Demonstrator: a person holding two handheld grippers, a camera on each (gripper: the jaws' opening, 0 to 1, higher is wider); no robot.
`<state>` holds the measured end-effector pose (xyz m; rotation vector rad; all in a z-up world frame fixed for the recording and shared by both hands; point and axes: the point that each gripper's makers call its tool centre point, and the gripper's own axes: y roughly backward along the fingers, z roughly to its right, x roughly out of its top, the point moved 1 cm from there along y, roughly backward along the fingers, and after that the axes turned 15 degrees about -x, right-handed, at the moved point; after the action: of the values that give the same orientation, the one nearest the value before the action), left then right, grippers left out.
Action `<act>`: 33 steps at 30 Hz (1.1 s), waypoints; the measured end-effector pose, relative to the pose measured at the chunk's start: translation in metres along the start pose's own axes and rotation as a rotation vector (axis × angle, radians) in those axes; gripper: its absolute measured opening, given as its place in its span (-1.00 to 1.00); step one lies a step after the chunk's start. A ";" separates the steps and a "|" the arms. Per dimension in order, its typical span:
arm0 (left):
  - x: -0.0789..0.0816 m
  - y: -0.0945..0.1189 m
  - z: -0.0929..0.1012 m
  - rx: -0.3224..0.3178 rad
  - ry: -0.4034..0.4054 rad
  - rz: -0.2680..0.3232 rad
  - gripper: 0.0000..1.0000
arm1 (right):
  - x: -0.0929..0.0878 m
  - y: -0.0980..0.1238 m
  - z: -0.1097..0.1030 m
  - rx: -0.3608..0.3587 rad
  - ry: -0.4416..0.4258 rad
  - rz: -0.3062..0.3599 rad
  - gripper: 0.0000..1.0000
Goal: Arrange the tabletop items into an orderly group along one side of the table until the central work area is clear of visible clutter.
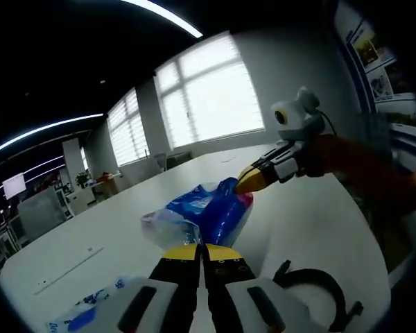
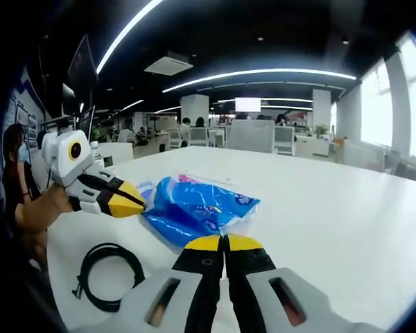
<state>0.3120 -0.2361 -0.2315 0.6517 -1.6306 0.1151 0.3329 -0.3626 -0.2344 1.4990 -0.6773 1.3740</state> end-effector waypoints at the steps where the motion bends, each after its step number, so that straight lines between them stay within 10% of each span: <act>1: 0.000 0.000 0.000 -0.001 -0.001 0.000 -1.00 | 0.000 0.000 0.002 -0.001 -0.001 0.000 -1.00; 33: -0.053 -0.023 0.007 -0.039 0.069 -0.084 -1.00 | -0.054 -0.023 0.005 -0.010 0.016 -0.086 -1.00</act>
<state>0.3179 -0.2400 -0.2888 0.6781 -1.5334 0.0443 0.3442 -0.3689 -0.2919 1.4907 -0.6022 1.3137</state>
